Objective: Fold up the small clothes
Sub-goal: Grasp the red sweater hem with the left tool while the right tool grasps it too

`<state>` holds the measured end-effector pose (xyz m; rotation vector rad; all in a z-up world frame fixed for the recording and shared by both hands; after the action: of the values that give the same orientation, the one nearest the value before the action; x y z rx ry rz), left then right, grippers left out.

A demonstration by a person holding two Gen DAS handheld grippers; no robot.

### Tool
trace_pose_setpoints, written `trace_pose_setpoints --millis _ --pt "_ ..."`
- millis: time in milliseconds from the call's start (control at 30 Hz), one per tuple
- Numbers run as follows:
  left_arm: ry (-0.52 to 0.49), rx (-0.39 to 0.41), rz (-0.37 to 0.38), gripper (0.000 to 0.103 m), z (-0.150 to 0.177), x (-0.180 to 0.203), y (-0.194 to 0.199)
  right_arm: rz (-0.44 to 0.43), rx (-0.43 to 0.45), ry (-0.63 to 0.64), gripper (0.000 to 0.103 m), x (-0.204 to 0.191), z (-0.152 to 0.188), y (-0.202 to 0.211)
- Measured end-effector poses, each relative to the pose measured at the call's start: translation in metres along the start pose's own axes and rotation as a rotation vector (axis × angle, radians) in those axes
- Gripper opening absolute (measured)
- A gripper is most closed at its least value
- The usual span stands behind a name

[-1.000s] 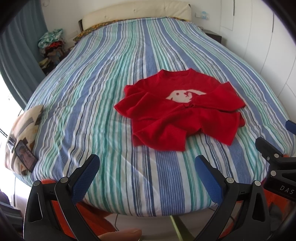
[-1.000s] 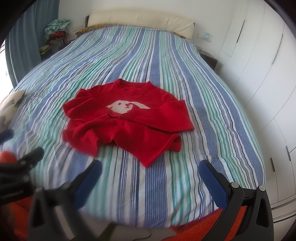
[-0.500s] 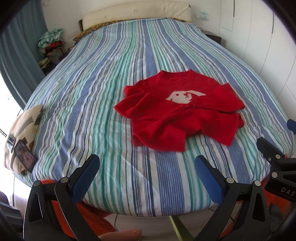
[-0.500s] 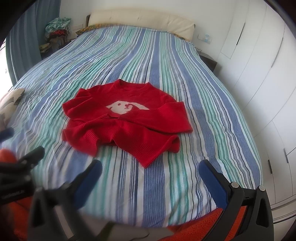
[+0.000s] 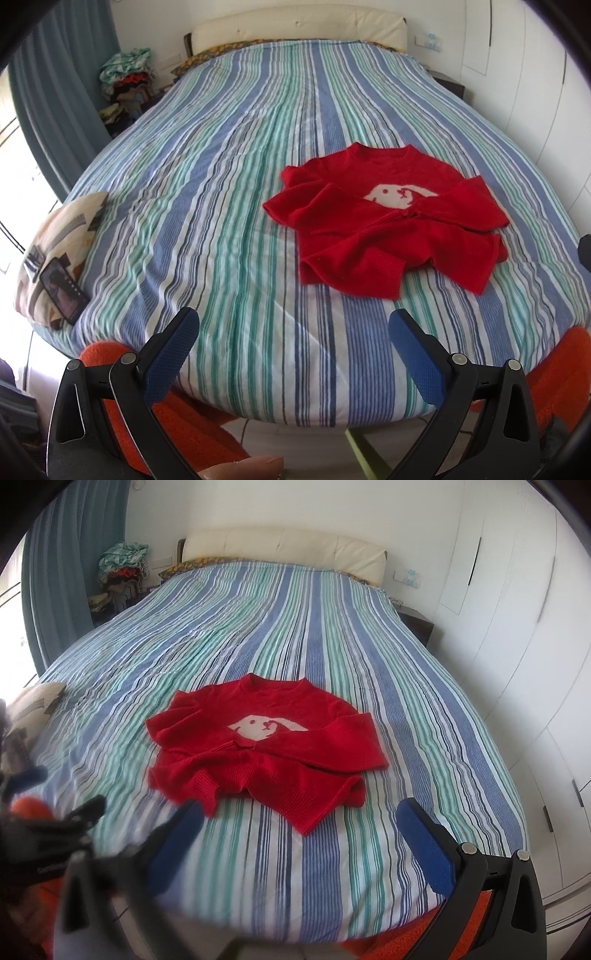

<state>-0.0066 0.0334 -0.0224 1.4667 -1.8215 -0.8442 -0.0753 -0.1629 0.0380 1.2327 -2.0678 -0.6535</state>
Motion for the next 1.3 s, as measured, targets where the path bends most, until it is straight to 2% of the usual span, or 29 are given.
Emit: trace_pose_setpoints --millis 200,333,400,567,667,767,867,933,967,1000,1133,1167,1200,1233,1267,1300 --pt "0.043 -0.018 -0.028 0.102 0.016 -0.024 -0.002 -0.006 0.105 -0.097 0.103 0.030 -0.004 0.033" --pt "0.057 -0.055 0.001 0.102 0.028 -0.031 -0.010 -0.047 0.181 -0.114 0.103 0.041 0.002 0.048" --pt "0.069 -0.078 0.038 0.102 0.032 -0.031 -0.015 -0.081 0.183 -0.095 0.103 0.040 0.009 0.041" --pt "0.121 -0.137 0.228 0.102 0.033 -0.028 -0.029 -0.208 0.018 -0.119 0.103 0.048 0.034 -0.022" --pt "0.104 -0.151 0.299 0.102 0.024 -0.023 -0.050 -0.252 -0.087 -0.167 0.103 0.062 0.056 -0.065" --pt "0.100 -0.171 0.378 0.102 0.015 -0.019 -0.086 -0.289 -0.139 -0.196 0.103 0.069 0.074 -0.099" --pt "0.154 -0.193 0.514 0.102 0.008 -0.020 -0.131 -0.356 -0.165 -0.225 0.102 0.065 0.080 -0.139" --pt "0.216 -0.213 0.572 0.101 0.006 -0.025 -0.161 -0.428 -0.202 -0.267 0.097 0.059 0.081 -0.173" --pt "0.254 -0.211 0.583 0.099 0.006 -0.029 -0.173 -0.449 -0.236 -0.289 0.090 0.055 0.081 -0.191" --pt "0.294 -0.204 0.593 0.094 0.006 -0.034 -0.182 -0.461 -0.269 -0.303 0.083 0.050 0.081 -0.208" --pt "0.441 -0.156 0.650 0.078 0.003 -0.051 -0.192 -0.525 -0.316 -0.374 0.071 0.040 0.084 -0.248" --pt "0.462 -0.155 0.673 0.067 0.002 -0.053 -0.193 -0.538 -0.320 -0.395 0.065 0.040 0.085 -0.255" --pt "0.473 -0.167 0.705 0.045 0.001 -0.052 -0.195 -0.555 -0.318 -0.416 0.049 0.040 0.085 -0.260" --pt "0.474 -0.187 0.727 0.029 0.000 -0.050 -0.199 -0.577 -0.319 -0.433 0.036 0.041 0.085 -0.264" --pt "0.463 -0.205 0.729 0.003 0.000 -0.047 -0.201 -0.598 -0.328 -0.446 0.011 0.041 0.084 -0.266" --pt "0.452 -0.212 0.737 0.004 0.000 -0.046 -0.199 -0.600 -0.335 -0.449 0.007 0.042 0.084 -0.266"
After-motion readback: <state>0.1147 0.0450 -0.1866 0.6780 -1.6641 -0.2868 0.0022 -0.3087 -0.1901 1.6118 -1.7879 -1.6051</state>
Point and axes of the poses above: each gripper's, at about its wrist camera, not at the fingertips, and y roughly against the way its jaws point, x to its right, z to its underside, the point moved 1 cm from there along -y, roughly the way its jaws point, and after that the axes turned 13 degrees about z, right-handed, at the moved point
